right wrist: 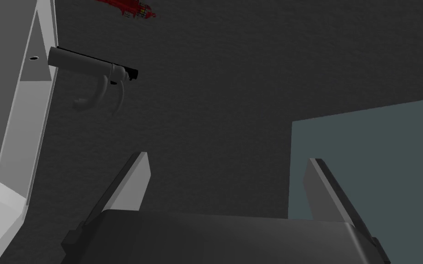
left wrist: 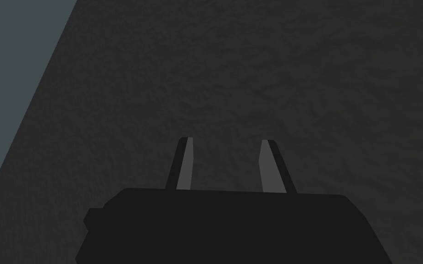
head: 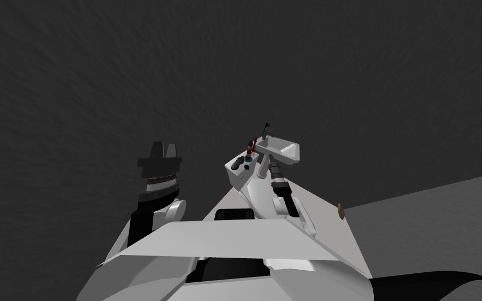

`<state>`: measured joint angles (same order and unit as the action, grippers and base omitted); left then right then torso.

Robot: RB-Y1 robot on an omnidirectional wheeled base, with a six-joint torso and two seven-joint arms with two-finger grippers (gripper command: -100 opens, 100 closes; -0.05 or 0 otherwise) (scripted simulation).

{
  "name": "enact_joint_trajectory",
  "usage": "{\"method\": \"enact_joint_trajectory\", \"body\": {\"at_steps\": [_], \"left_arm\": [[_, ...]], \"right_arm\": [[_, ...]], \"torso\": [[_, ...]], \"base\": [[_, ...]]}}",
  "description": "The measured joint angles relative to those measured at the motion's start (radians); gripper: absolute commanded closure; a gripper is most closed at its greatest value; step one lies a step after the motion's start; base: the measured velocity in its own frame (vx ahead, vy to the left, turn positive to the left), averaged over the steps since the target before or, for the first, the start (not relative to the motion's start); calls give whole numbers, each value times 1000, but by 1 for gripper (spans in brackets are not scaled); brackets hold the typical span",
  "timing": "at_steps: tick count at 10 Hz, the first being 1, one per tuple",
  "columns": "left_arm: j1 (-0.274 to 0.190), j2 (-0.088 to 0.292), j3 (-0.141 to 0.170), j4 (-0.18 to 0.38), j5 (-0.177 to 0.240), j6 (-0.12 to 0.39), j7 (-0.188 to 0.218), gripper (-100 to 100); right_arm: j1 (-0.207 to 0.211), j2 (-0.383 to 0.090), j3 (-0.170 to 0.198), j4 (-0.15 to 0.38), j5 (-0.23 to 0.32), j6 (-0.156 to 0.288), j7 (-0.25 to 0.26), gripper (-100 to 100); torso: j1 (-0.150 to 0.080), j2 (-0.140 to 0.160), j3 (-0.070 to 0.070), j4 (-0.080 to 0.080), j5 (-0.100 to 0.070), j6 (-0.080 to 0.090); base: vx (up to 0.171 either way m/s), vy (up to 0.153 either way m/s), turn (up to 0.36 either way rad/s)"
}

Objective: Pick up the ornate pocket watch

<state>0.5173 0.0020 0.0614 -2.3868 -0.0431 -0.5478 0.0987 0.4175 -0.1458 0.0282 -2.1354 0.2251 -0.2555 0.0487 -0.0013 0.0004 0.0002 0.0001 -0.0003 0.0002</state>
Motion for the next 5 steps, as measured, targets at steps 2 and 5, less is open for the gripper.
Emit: {"method": "enact_joint_trajectory", "body": {"at_steps": [2,5], "left_arm": [[0,0,0,0,0,0,0,0],[0,0,0,0,0,0,0,0]], "right_arm": [[4,-10,11,37,46,57,1,-100],[-4,-21,20,91,101,128,1,-100]], "torso": [[0,1,0,0,0,0],[0,0,0,0,0,0]], "base": [[-24,-28,88],[-12,-14,43]]}}
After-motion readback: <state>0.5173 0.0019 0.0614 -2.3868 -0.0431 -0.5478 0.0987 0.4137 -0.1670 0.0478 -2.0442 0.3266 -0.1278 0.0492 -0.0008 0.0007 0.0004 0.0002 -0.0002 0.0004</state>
